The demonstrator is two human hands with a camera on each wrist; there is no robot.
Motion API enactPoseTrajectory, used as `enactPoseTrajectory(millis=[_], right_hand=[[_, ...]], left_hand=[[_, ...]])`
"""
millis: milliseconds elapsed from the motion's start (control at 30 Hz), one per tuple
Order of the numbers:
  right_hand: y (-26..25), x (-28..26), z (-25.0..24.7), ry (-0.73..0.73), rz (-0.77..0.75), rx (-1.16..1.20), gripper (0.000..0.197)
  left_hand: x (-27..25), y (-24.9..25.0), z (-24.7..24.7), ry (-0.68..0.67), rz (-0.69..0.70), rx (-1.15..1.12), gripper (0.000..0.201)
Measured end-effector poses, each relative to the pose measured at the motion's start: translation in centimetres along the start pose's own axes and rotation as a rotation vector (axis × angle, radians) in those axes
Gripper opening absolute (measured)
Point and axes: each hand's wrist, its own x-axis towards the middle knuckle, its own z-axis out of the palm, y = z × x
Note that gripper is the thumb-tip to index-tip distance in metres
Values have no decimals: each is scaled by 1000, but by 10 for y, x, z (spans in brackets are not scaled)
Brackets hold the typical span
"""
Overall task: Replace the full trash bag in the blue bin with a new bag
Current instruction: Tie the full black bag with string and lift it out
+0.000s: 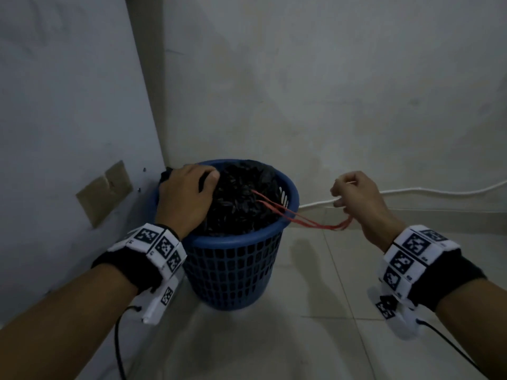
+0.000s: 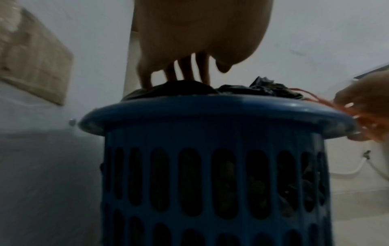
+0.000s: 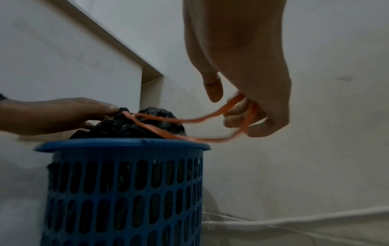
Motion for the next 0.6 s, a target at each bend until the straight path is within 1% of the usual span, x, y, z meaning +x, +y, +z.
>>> enactPoseTrajectory(millis=[67,133,200,233,367,433,500,567,600], right_hand=[[-7,-7,9,11,-134,-117,11],[-15,-16,22,19,-286,-207,18],[-24,-28,36,16,-439,-197,18],[-29,-34,43,9,-509,-173,17],[-47,-59,78,-41,-710,-123,21],[-49,-71,95,-125,-792,-136,25],[-46,-81,111,-278,-838,-209,32],[-38,-84,123,-426,-825,-361,43],[-34,-84,127,-460,-805,-450,49]], left_hand=[[-1,-20,-2,-15,-79,170,45],[-4,-35,-4,-90,-132,168,52],[-10,-40,-6,-209,-160,109,47],[-12,-42,-7,-227,-148,93,42],[-21,-37,-16,-206,-127,-26,30],[-25,-30,-19,-172,-153,-83,23],[-28,-24,-21,-113,-193,-138,17],[-30,-20,-22,-54,-251,-198,14],[-29,-20,-22,-27,-288,-233,13]])
